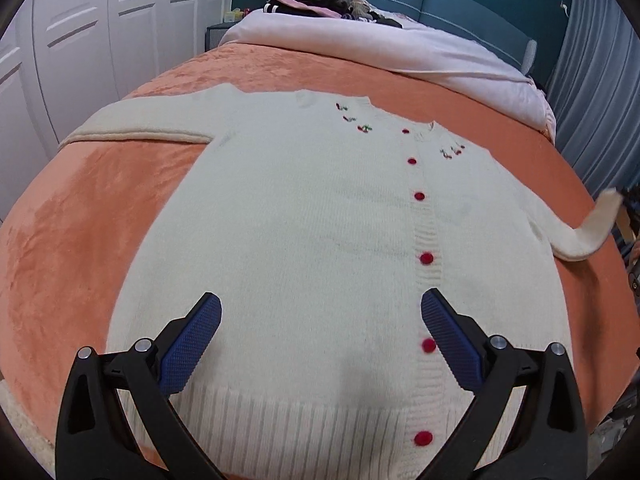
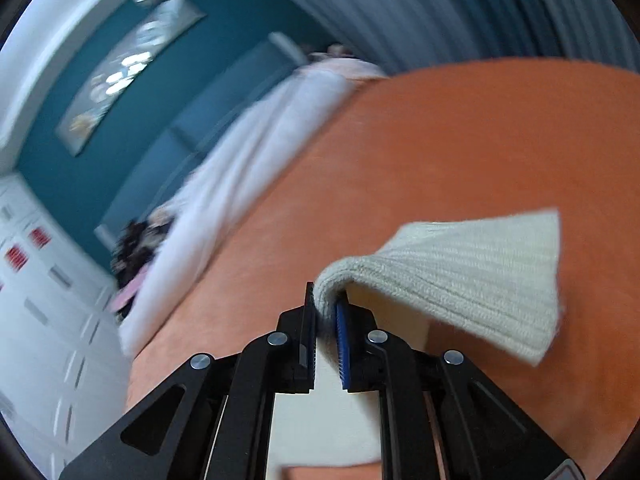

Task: Fold small clothes

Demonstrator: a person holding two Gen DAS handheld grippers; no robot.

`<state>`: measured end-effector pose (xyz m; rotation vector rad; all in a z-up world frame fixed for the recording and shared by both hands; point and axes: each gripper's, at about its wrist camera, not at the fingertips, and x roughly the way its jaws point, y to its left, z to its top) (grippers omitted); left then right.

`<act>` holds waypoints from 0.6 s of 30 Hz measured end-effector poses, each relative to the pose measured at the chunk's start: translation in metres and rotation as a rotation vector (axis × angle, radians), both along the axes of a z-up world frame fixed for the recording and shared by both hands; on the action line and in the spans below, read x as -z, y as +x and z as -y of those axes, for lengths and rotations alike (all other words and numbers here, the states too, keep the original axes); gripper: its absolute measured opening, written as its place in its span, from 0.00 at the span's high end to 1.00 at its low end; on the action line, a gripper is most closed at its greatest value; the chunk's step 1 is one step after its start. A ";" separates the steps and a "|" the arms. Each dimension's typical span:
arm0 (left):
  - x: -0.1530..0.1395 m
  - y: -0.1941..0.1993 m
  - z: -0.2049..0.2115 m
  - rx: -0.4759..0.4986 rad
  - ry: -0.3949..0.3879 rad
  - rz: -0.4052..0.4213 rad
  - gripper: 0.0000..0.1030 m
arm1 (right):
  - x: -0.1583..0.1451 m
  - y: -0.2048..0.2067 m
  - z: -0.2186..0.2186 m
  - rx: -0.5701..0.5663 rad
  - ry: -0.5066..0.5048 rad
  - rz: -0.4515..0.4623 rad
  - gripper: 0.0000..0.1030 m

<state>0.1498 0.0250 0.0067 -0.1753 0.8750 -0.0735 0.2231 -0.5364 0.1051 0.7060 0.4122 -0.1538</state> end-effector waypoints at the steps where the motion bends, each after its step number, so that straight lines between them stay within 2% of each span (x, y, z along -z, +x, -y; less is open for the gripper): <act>1: -0.005 0.006 -0.004 -0.008 -0.026 0.018 0.05 | -0.015 0.014 -0.038 -0.107 -0.025 0.044 0.88; 3: -0.013 0.020 -0.011 -0.021 -0.069 0.046 0.05 | -0.024 0.038 -0.124 -0.327 -0.075 0.081 0.85; 5: -0.021 0.034 -0.016 -0.033 -0.106 0.073 0.05 | -0.003 0.057 -0.195 -0.502 -0.103 0.052 0.70; 6: -0.024 0.042 -0.018 -0.035 -0.125 0.083 0.05 | 0.016 0.063 -0.223 -0.556 -0.130 0.015 0.54; 8: -0.026 0.065 -0.022 -0.033 -0.179 0.082 0.05 | 0.052 0.070 -0.253 -0.593 -0.144 -0.071 0.51; 9: -0.024 0.077 -0.023 -0.033 -0.206 0.068 0.05 | 0.070 0.070 -0.252 -0.570 -0.106 -0.135 0.51; 11: -0.017 0.102 -0.024 -0.027 -0.259 0.036 0.05 | 0.098 0.057 -0.226 -0.487 -0.016 -0.194 0.51; 14: 0.005 0.145 -0.023 -0.044 -0.326 -0.013 0.05 | 0.125 0.017 -0.175 -0.337 0.105 -0.204 0.47; 18: 0.040 0.197 -0.020 -0.130 -0.457 -0.106 0.05 | 0.146 0.005 -0.121 -0.224 0.233 -0.231 0.43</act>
